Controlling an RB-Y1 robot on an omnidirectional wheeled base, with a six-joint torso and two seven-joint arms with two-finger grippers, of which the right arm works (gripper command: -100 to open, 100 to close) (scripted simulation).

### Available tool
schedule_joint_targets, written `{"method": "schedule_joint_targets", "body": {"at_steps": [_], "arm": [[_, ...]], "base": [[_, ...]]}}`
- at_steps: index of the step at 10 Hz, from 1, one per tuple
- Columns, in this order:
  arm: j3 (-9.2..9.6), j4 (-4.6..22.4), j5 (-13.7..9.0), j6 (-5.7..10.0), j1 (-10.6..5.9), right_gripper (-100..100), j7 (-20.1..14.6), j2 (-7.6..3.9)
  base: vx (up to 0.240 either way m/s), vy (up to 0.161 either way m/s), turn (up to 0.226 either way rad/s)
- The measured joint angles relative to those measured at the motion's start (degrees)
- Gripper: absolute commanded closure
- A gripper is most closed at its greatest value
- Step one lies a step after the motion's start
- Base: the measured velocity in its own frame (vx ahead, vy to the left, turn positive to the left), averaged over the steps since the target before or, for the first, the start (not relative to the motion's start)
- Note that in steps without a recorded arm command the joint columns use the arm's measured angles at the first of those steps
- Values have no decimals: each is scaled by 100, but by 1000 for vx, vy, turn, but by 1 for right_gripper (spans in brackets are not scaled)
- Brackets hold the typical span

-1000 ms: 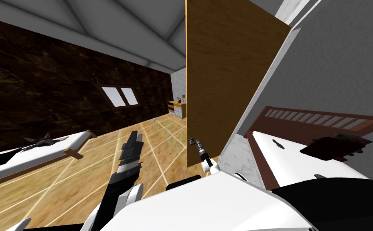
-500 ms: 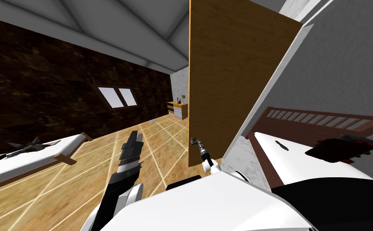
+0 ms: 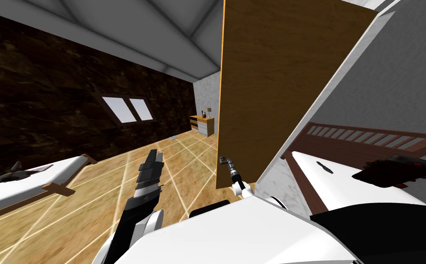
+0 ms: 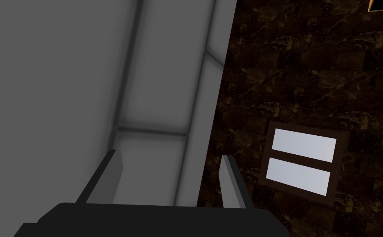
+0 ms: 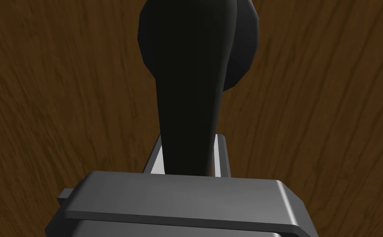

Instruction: Push the door open

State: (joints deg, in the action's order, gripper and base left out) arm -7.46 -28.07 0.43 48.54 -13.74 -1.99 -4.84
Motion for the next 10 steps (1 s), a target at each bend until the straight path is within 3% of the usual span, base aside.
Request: {"method": "schedule_joint_targets", "body": {"at_steps": [3, 6, 9, 10], "arm": [[-153, -347, -94, -237, 227, 100, 82, 29], [-299, -5, -189, -39, 12, 100, 125, -36], [-454, -237, -284, -175, 173, 100, 182, -39], [-499, -183, -311, -160, 130, 100, 197, -56]], "base": [[181, 98, -71], [118, 57, -41], [158, 89, -58], [135, 49, -39]]}}
